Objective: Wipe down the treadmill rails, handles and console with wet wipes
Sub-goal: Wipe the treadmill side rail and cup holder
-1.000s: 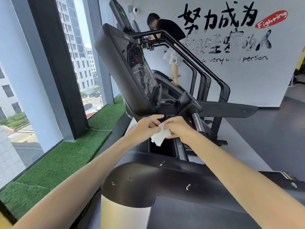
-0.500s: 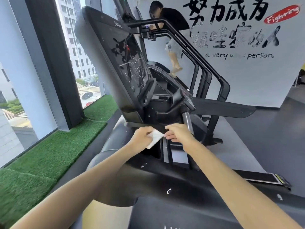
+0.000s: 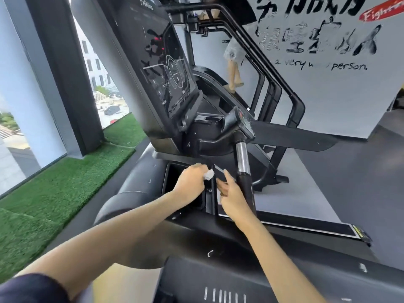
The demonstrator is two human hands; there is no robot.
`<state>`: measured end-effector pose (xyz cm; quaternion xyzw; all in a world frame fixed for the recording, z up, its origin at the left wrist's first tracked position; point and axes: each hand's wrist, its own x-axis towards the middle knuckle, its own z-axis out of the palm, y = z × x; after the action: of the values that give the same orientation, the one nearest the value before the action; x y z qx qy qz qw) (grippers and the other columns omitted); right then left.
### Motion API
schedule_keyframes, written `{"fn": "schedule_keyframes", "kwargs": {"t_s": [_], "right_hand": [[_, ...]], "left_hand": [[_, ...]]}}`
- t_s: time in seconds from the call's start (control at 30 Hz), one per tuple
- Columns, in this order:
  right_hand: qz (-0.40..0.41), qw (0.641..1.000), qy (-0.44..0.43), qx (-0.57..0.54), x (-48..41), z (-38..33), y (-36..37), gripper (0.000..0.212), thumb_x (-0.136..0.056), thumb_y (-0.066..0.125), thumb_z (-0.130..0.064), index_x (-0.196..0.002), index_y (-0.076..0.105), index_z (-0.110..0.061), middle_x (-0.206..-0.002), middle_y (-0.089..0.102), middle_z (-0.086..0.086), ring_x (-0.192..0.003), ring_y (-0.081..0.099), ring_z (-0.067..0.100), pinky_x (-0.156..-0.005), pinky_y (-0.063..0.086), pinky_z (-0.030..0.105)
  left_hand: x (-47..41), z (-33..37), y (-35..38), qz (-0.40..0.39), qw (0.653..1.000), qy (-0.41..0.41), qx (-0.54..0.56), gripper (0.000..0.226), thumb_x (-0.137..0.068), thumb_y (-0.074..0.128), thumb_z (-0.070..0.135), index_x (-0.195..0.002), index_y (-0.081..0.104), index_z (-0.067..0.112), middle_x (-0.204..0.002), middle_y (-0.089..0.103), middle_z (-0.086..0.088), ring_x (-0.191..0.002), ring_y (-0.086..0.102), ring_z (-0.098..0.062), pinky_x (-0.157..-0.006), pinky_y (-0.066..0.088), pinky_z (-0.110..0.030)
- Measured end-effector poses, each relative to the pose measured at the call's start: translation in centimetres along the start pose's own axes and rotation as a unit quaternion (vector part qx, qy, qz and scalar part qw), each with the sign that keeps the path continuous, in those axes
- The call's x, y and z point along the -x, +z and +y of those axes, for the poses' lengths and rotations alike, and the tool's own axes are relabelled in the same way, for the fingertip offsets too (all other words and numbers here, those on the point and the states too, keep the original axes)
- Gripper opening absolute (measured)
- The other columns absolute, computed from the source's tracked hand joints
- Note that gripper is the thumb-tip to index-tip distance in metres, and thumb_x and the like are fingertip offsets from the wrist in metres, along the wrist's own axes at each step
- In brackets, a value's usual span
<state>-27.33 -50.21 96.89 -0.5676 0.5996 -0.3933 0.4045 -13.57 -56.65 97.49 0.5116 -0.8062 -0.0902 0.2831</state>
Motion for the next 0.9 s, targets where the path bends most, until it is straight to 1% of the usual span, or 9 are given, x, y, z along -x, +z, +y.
{"fn": "schedule_keyframes", "kwargs": {"t_s": [0.17, 0.33, 0.4, 0.5, 0.6, 0.67, 0.73, 0.83, 0.9], "right_hand": [[0.047, 0.998, -0.017, -0.034, 0.7, 0.7, 1.4, 0.085, -0.083, 0.032, 0.026, -0.151, 0.018, -0.024, -0.15, 0.038, 0.003, -0.139, 0.033, 0.009, -0.097, 0.032, 0.008], [0.054, 0.998, -0.022, -0.037, 1.1, 0.6, 1.5, 0.087, -0.081, 0.03, 0.026, -0.151, 0.019, -0.023, -0.15, 0.037, 0.005, -0.139, 0.032, 0.008, -0.109, 0.026, 0.016], [0.053, 0.997, -0.024, -0.042, 1.1, 0.8, 1.5, 0.086, -0.081, 0.03, 0.026, -0.15, 0.021, -0.024, -0.15, 0.038, 0.004, -0.138, 0.033, 0.008, -0.112, 0.029, 0.021], [0.055, 0.997, -0.026, -0.056, 0.9, 1.0, 1.2, 0.083, -0.082, 0.029, 0.026, -0.149, 0.025, -0.023, -0.149, 0.04, 0.003, -0.138, 0.034, 0.009, -0.094, 0.039, 0.006], [0.052, 0.996, -0.031, -0.061, 0.9, 1.1, 1.1, 0.083, -0.081, 0.026, 0.026, -0.149, 0.026, -0.021, -0.149, 0.039, 0.004, -0.139, 0.034, 0.01, -0.091, 0.044, 0.007], [0.049, 0.997, -0.034, -0.053, 0.9, 1.2, 1.3, 0.086, -0.078, 0.025, 0.028, -0.149, 0.025, -0.021, -0.15, 0.039, 0.004, -0.139, 0.033, 0.009, -0.092, 0.038, 0.003], [0.05, 0.997, -0.034, -0.05, 0.8, 1.4, 1.5, 0.086, -0.077, 0.025, 0.029, -0.149, 0.025, -0.019, -0.15, 0.038, 0.005, -0.139, 0.033, 0.01, -0.092, 0.033, 0.0], [0.053, 0.996, -0.042, -0.055, 0.6, 1.5, 1.4, 0.089, -0.076, 0.026, 0.028, -0.149, 0.026, -0.022, -0.15, 0.038, 0.005, -0.14, 0.032, 0.011, -0.097, 0.037, 0.01], [0.055, 0.996, -0.041, -0.049, 0.6, 1.6, 1.5, 0.088, -0.077, 0.026, 0.028, -0.148, 0.027, -0.022, -0.149, 0.04, 0.003, -0.139, 0.033, 0.011, -0.101, 0.033, 0.012]], "left_hand": [[1.1, -1.3, -1.1, -0.111, 0.986, 0.119, -0.03, 0.011, -0.079, 0.054, -0.005, -0.083, 0.064, -0.001, -0.085, 0.063, -0.012, -0.083, 0.058, -0.026, -0.072, 0.035, -0.024], [-1.8, -1.8, -0.7, -0.055, 0.994, 0.089, -0.008, 0.017, -0.081, 0.055, -0.002, -0.09, 0.067, 0.005, -0.092, 0.065, -0.009, -0.088, 0.06, -0.028, -0.073, 0.036, -0.026], [0.0, -1.6, -0.6, -0.091, 0.988, 0.124, -0.011, 0.019, -0.079, 0.054, -0.004, -0.091, 0.067, 0.003, -0.09, 0.063, -0.008, -0.084, 0.057, -0.022, -0.071, 0.034, -0.022], [2.0, -1.3, -0.7, -0.175, 0.96, 0.216, -0.016, 0.025, -0.076, 0.052, -0.009, -0.091, 0.07, 0.002, -0.09, 0.065, -0.008, -0.082, 0.055, -0.018, -0.076, 0.033, -0.017], [-0.6, -1.6, -0.7, -0.109, 0.982, 0.153, 0.0, 0.02, -0.083, 0.054, -0.003, -0.095, 0.07, 0.002, -0.093, 0.065, -0.009, -0.088, 0.059, -0.022, -0.081, 0.039, -0.024], [-1.2, -1.7, -0.5, -0.07, 0.992, 0.106, 0.009, 0.02, -0.084, 0.054, -0.001, -0.096, 0.069, 0.005, -0.096, 0.064, -0.01, -0.092, 0.06, -0.027, -0.081, 0.043, -0.032], [0.3, -1.5, -0.7, -0.094, 0.984, 0.155, 0.008, 0.024, -0.078, 0.05, -0.001, -0.091, 0.069, 0.006, -0.093, 0.062, -0.009, -0.088, 0.06, -0.025, -0.078, 0.046, -0.036], [2.7, -0.9, -1.2, -0.196, 0.956, 0.218, 0.029, 0.018, -0.071, 0.052, 0.002, -0.079, 0.068, 0.0, -0.082, 0.061, -0.011, -0.075, 0.056, -0.019, -0.073, 0.043, -0.024], [0.8, -1.0, -1.2, -0.159, 0.968, 0.195, 0.025, 0.015, -0.077, 0.056, -0.002, -0.083, 0.069, 0.0, -0.084, 0.061, -0.012, -0.076, 0.055, -0.019, -0.071, 0.036, -0.018]]}}
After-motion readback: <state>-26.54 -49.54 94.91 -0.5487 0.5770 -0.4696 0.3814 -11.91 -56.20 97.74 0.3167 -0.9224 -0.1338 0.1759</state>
